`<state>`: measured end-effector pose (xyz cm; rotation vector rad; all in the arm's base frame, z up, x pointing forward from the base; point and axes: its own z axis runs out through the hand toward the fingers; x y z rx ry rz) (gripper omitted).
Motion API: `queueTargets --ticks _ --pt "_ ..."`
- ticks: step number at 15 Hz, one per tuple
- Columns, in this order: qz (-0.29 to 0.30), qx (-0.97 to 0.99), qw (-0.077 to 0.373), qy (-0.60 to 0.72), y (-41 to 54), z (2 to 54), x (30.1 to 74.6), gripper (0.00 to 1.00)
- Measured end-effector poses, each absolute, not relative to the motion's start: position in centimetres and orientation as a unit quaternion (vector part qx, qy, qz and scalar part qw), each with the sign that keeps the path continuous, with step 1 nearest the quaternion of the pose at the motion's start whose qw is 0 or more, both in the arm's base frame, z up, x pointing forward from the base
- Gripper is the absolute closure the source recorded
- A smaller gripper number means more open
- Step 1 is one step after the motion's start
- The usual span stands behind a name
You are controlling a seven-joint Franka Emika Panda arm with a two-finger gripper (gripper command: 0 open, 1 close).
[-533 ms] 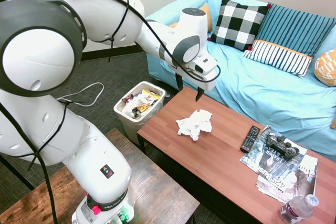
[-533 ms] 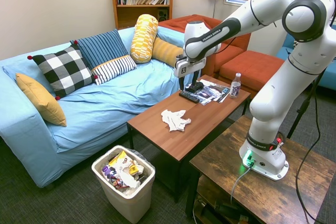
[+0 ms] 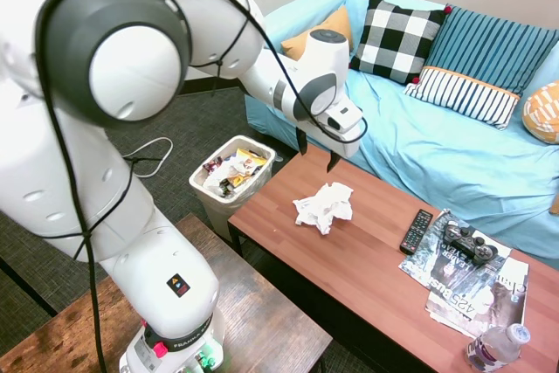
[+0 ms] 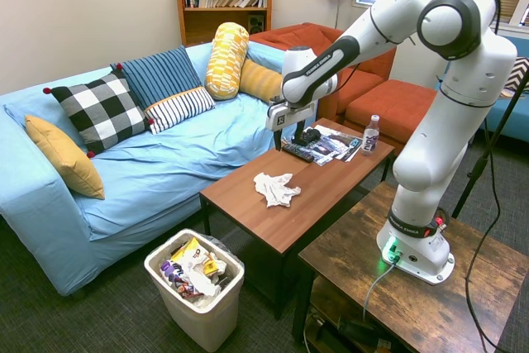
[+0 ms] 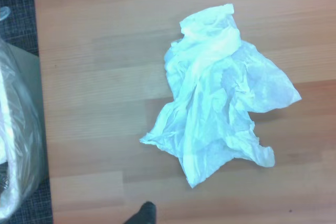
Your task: Throw the tissue in the trash bin
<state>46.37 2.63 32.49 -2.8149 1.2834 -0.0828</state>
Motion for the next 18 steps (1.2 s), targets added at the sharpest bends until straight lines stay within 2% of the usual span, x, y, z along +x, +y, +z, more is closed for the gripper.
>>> queueTargets --ticks 8,15,16,18 --pt "0.007 -0.903 0.008 0.430 3.4 18.1 53.6 0.00" --pt "0.014 -0.899 -0.031 0.437 5.1 11.1 56.3 0.00" --pt "0.015 -0.899 -0.034 0.437 5.2 10.5 56.5 1.00" --pt "0.017 -0.897 -0.037 0.441 4.9 9.7 56.7 1.00"
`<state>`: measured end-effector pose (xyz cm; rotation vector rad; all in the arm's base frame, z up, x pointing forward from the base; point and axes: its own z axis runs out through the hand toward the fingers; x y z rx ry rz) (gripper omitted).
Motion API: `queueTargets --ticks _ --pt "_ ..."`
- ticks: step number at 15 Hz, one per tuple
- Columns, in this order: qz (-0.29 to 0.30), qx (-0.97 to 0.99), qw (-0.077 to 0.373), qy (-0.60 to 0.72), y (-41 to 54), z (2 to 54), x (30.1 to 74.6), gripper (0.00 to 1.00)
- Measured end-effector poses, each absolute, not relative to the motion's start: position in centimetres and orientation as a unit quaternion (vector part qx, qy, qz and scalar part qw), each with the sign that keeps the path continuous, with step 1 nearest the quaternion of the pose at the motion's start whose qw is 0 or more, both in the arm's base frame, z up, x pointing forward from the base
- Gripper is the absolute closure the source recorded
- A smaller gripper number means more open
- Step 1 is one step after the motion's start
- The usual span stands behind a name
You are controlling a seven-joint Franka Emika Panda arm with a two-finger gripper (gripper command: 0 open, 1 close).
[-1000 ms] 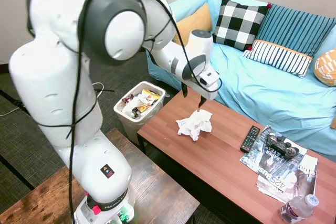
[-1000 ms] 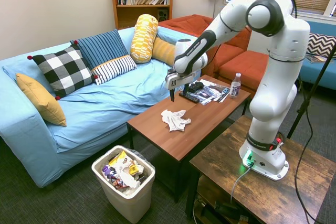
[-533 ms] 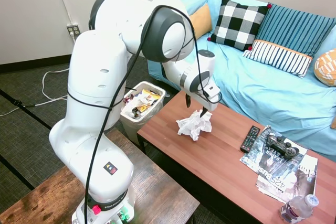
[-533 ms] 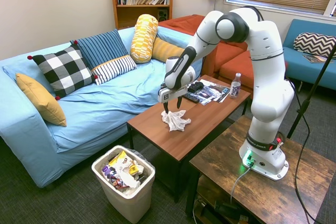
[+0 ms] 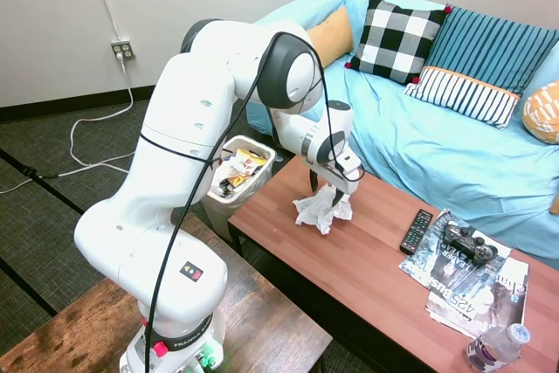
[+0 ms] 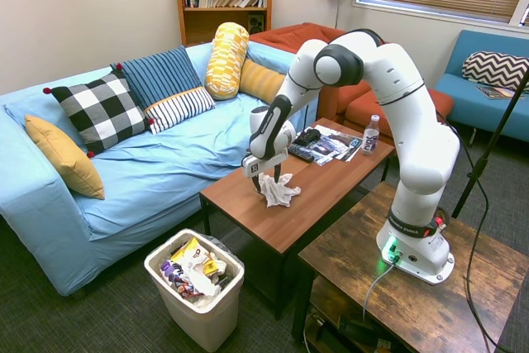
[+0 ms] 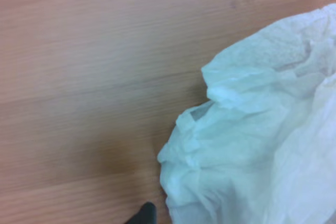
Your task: Throw the tissue in the trash bin
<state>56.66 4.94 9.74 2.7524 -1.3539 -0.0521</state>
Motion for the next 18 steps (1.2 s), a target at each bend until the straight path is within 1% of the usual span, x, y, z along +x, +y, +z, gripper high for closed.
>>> queueTargets --ticks 8,18 --pt "-0.023 0.888 0.037 -0.458 3.9 9.0 56.6 1.00" --pt "-0.021 0.882 0.030 -0.470 3.0 9.2 56.8 1.00"
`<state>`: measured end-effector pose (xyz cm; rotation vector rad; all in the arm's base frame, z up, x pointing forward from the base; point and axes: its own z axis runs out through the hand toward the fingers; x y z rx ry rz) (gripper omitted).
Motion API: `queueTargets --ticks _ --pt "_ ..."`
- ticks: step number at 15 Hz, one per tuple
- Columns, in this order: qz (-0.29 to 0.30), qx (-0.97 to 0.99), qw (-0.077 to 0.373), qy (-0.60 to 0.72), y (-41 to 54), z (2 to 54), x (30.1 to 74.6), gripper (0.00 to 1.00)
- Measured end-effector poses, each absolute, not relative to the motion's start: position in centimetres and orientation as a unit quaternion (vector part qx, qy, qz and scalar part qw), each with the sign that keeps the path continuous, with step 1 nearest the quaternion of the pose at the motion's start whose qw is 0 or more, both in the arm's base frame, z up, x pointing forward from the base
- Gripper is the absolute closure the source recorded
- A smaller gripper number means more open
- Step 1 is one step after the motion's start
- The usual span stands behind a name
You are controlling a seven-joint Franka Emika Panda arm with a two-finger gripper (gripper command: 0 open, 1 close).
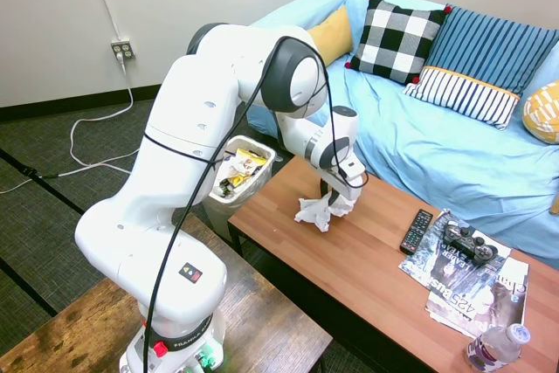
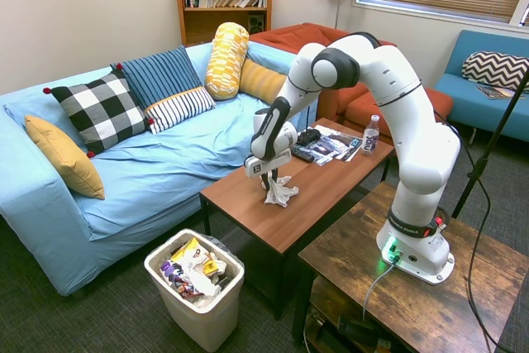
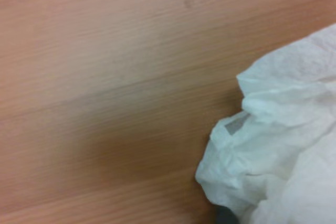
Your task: Throw the tissue in the trash bin
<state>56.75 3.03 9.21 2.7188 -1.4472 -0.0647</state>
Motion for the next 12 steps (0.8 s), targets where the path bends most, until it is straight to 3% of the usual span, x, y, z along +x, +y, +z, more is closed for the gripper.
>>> queueTargets --ticks 7,12 --pt "-0.010 0.890 0.003 -0.456 4.3 13.9 56.3 1.00" --pt "0.010 0.926 -0.004 -0.377 18.3 19.6 52.9 1.00"
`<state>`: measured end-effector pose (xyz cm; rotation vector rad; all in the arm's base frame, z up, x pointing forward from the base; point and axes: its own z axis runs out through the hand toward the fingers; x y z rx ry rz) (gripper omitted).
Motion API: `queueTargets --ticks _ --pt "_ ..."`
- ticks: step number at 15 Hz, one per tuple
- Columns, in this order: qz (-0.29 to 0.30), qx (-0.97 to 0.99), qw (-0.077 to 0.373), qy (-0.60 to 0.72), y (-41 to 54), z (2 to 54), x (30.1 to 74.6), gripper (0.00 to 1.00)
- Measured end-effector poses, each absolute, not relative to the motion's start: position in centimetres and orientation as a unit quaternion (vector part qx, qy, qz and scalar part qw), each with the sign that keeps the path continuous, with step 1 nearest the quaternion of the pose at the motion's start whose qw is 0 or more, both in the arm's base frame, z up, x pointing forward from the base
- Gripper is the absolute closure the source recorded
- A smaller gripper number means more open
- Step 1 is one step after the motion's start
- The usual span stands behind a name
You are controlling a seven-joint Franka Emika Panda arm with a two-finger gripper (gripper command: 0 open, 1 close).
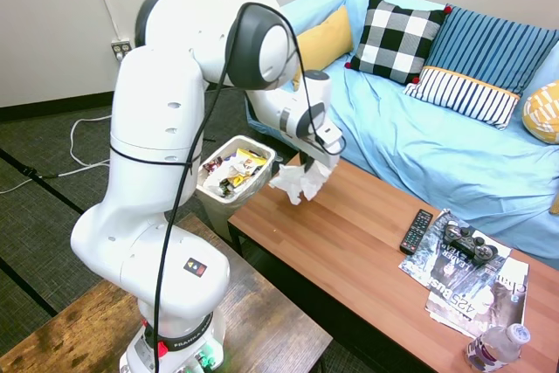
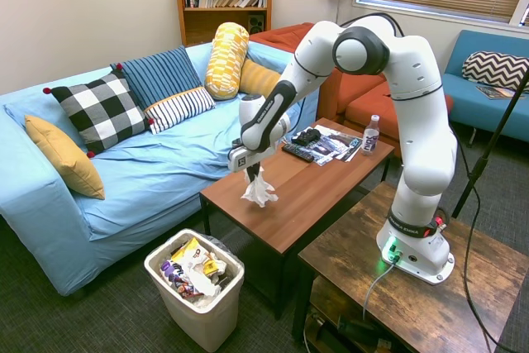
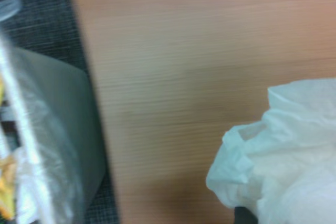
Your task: Throw the tissue in the trash bin
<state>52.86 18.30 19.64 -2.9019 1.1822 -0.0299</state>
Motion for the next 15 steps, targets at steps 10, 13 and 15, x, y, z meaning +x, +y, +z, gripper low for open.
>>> queueTargets --ticks 10,13,15 --pt "-0.028 -0.972 -0.045 0.228 40.4 14.8 44.9 1.00" --pt "-0.033 -0.975 -0.054 0.214 42.9 12.1 45.7 0.00" --pt "-0.034 -0.974 -0.059 0.214 43.7 10.9 46.5 0.00"
